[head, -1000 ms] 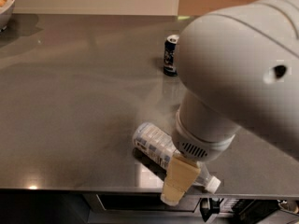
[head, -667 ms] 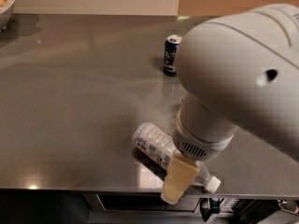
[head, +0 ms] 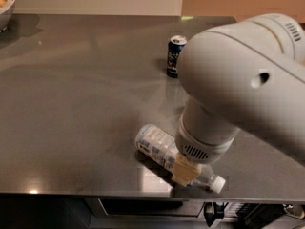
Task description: Pick blue plastic bottle
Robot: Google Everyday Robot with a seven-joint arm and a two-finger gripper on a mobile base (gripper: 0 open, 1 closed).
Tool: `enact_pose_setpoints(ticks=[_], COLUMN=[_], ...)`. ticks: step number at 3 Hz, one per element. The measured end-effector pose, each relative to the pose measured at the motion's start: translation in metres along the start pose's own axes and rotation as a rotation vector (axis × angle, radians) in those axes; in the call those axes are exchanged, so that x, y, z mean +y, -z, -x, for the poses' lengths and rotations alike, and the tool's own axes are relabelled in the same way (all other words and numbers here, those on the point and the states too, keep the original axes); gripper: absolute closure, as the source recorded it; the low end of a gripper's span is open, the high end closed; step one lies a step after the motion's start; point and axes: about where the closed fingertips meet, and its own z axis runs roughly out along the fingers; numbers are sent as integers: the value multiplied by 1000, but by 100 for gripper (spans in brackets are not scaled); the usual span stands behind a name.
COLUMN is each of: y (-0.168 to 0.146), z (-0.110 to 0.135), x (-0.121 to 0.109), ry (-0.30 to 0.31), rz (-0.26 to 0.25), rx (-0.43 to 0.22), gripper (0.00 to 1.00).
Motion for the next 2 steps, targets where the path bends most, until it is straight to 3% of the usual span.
enact_pose_setpoints(ticks=[2], y=[18], z=[4], x=[-3], ry=[39], rz=[60], rx=[-36], gripper=[88])
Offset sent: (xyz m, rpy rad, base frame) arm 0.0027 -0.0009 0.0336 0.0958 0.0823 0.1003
